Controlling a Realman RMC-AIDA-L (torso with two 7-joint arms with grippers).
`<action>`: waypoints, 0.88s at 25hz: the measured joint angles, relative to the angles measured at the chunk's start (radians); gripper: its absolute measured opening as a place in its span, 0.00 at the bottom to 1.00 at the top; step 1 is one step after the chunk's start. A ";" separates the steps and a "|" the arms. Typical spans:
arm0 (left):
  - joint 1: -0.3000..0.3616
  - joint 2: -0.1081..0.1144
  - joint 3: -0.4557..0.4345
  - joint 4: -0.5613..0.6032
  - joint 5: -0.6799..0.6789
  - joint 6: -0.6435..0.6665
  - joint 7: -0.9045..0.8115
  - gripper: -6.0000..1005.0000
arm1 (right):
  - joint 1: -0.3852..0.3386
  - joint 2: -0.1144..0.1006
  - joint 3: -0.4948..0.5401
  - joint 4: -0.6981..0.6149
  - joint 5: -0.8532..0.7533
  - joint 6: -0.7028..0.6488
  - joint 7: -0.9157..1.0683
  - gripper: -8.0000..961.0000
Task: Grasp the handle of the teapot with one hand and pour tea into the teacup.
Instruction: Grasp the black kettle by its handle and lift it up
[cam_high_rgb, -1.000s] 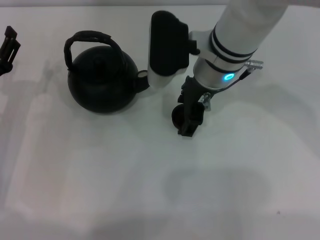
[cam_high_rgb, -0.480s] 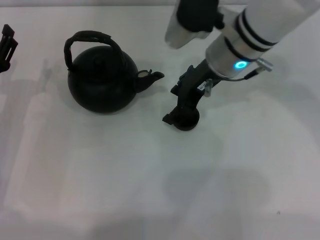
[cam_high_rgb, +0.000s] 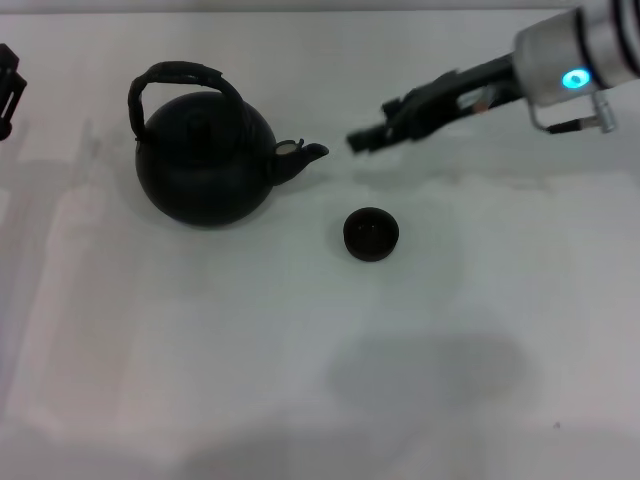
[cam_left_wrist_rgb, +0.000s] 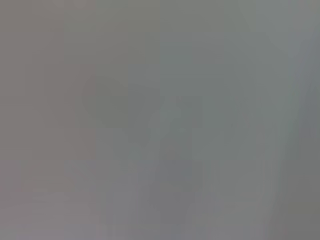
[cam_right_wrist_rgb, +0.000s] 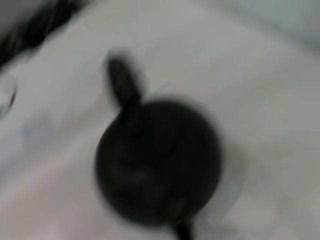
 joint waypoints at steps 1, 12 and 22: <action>0.003 0.000 0.000 0.000 -0.002 0.009 0.001 0.83 | -0.009 -0.001 0.050 0.013 0.010 0.008 -0.006 0.91; -0.003 0.002 -0.002 0.005 -0.007 0.013 0.002 0.83 | -0.109 -0.026 0.681 0.313 0.321 0.147 -0.142 0.91; -0.002 0.002 -0.002 0.016 -0.007 0.007 0.002 0.83 | -0.172 0.009 0.711 0.570 1.027 0.239 -0.914 0.91</action>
